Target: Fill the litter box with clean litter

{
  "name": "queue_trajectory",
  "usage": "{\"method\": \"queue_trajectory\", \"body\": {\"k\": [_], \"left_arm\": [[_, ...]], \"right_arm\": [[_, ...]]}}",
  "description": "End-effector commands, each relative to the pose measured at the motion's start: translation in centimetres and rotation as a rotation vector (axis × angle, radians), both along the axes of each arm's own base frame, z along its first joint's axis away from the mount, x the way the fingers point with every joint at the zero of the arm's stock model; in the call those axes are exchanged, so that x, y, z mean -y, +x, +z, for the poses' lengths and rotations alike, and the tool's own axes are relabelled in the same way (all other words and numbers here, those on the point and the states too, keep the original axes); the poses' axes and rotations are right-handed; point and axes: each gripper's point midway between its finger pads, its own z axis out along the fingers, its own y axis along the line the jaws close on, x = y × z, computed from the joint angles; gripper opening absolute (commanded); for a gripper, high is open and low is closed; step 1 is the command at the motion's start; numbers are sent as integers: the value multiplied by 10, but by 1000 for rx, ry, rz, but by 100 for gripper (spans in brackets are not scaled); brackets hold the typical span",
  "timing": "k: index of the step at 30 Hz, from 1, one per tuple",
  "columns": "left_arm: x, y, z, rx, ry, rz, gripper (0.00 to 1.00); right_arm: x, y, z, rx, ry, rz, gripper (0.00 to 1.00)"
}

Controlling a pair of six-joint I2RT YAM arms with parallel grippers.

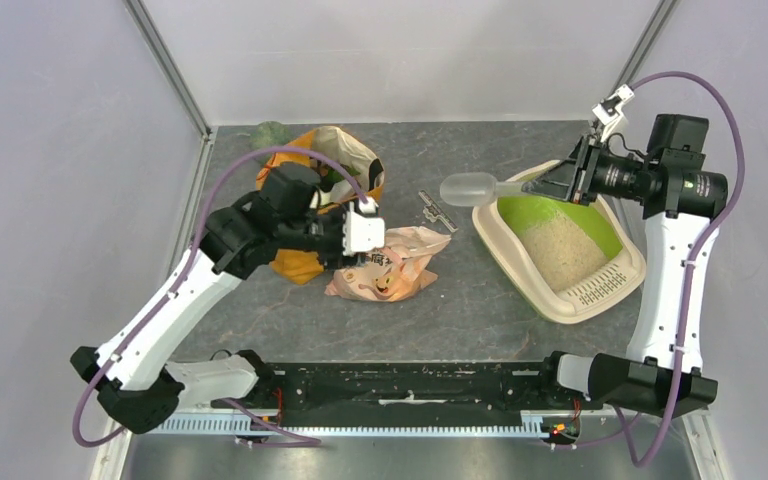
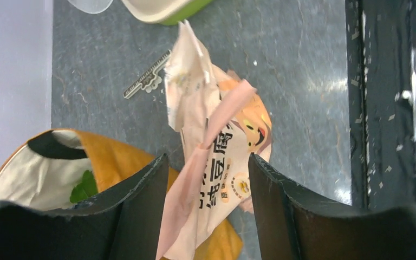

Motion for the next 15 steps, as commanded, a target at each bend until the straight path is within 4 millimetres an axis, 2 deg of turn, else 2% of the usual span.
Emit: {"method": "queue_trajectory", "body": {"k": [1, 7, 15], "left_arm": [[6, 7, -21, 184, 126, -136, 61], [15, 28, -36, 230, 173, -133, 62], [16, 29, -41, 263, 191, -165, 59]], "right_arm": [[-9, -25, -11, -47, -13, 86, 0], [-27, -32, -33, -106, -56, 171, 0], [-36, -27, -52, -151, -141, 211, 0]]}}
